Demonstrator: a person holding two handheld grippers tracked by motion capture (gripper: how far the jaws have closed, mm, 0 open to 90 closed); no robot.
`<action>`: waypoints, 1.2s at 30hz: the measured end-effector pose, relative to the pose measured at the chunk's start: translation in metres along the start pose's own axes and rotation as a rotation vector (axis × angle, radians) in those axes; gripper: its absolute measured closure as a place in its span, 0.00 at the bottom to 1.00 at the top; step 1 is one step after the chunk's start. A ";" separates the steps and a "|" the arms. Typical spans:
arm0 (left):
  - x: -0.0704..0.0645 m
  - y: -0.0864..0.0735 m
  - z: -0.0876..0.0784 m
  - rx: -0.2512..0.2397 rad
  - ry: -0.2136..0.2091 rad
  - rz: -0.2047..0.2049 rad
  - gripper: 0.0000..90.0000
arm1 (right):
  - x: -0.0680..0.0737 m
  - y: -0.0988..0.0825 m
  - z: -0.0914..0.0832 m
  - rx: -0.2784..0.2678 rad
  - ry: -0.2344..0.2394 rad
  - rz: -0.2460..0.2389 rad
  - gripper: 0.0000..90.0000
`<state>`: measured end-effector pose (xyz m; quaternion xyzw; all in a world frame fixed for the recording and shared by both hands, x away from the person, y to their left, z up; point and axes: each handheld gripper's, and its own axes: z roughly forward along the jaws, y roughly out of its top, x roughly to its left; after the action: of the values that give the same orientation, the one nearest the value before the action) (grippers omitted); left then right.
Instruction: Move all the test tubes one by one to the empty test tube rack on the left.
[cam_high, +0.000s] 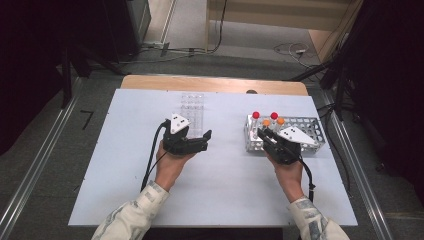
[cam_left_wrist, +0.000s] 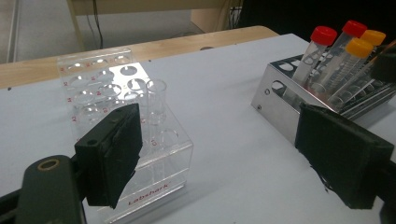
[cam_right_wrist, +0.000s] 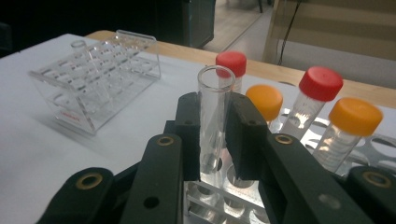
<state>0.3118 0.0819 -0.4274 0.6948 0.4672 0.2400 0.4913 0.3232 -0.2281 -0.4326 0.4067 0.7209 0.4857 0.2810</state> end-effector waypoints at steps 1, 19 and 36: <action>0.000 0.000 0.000 -0.002 0.000 -0.002 0.17 | 0.000 0.002 -0.003 -0.005 0.001 0.000 0.81; -0.006 0.002 -0.003 -0.010 -0.027 -0.007 0.18 | 0.022 0.013 -0.017 -0.023 0.086 -0.035 0.81; -0.025 0.003 -0.003 0.006 -0.127 0.010 0.26 | 0.063 -0.004 0.011 0.060 0.202 -0.075 0.81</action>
<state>0.2999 0.0612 -0.4204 0.7125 0.4323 0.1963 0.5167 0.2986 -0.1700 -0.4412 0.3366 0.7746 0.4914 0.2125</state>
